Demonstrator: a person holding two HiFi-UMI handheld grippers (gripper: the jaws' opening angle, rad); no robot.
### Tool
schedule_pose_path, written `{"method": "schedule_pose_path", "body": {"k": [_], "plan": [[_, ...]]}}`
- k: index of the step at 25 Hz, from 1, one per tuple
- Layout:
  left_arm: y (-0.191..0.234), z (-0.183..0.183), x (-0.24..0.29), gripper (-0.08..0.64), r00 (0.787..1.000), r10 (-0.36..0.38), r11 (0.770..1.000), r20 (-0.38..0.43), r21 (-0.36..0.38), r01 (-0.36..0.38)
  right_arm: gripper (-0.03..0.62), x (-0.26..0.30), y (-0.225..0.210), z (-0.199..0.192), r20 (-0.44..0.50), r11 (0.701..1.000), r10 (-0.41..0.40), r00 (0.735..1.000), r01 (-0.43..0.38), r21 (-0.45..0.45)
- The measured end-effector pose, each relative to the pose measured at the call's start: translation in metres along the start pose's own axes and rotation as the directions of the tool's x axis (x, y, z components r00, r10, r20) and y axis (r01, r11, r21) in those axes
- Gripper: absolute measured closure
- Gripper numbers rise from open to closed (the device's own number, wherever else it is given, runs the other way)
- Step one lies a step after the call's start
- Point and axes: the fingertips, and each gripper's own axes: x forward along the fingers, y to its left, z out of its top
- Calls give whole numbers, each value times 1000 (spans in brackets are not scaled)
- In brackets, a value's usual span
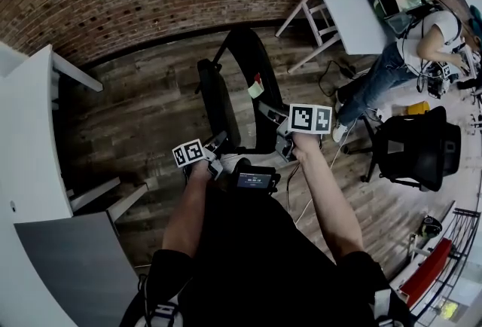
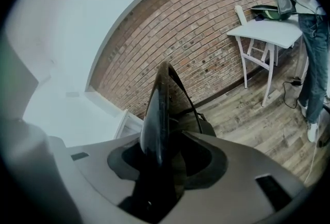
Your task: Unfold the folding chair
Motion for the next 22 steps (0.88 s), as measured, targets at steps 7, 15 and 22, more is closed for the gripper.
{"method": "schedule_pose_path", "body": {"k": [7, 15, 22], "plan": [[16, 6, -16, 422, 992, 123, 987, -8, 102, -122, 428, -1, -11, 2, 5, 1000, 9, 1000, -9, 1], [61, 19, -49, 318, 950, 308, 943, 49, 114, -312, 456, -2, -45, 3, 21, 1000, 15, 1000, -15, 9], [85, 23, -62, 318, 936, 348, 929, 54, 117, -352, 468, -5, -70, 4, 26, 999, 32, 999, -32, 17]]}}
